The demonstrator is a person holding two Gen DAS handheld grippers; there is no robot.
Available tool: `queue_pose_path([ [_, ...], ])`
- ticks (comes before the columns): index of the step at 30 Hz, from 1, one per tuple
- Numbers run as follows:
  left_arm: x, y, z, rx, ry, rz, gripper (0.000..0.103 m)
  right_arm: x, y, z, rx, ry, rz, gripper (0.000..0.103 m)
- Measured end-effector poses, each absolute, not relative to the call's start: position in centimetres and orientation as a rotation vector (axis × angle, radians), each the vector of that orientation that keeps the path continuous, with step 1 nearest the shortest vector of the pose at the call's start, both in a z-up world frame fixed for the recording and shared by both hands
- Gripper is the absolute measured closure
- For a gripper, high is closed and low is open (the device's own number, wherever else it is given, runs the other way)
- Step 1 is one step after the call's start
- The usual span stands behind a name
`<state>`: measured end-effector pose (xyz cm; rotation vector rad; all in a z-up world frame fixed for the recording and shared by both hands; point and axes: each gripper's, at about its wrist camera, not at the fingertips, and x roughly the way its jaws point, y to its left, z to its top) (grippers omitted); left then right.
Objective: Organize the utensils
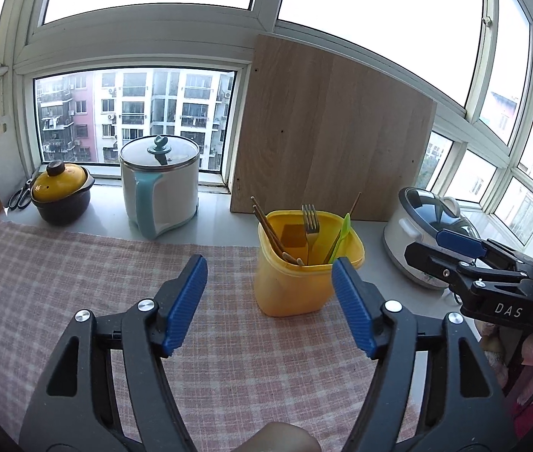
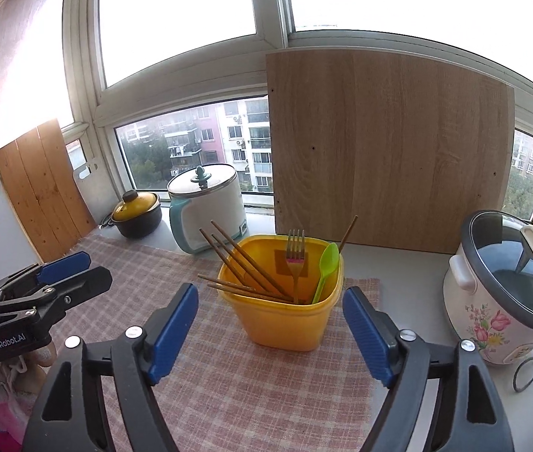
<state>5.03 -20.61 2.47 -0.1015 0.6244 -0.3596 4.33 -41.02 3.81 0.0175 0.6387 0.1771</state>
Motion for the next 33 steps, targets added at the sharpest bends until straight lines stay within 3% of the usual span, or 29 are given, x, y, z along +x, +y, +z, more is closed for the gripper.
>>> queue_pose_path([
  [3,4.2,-20.6,2.6,-0.071,0.631,-0.342,0.022,3.5,-40.8,3.9,0.012,0.628,0.161,0.013],
  [7,3.3,-20.7,2.5,-0.048,0.661,-0.325,0.021,2.4,-40.4,3.9,0.015,0.621,0.147,0.002],
  [10,2.8,-20.6,2.3,-0.047,0.683,-0.312,0.019,1.5,-40.1,3.9,0.017,0.614,0.143,0.000],
  [17,0.8,-20.1,2.8,-0.043,0.656,-0.269,0.001,-0.1,-39.7,3.9,-0.020,0.599,0.121,0.000],
  [33,-1.2,-20.5,2.1,0.029,0.669,-0.204,0.000,-1.8,-40.1,2.2,0.015,0.622,0.095,0.000],
])
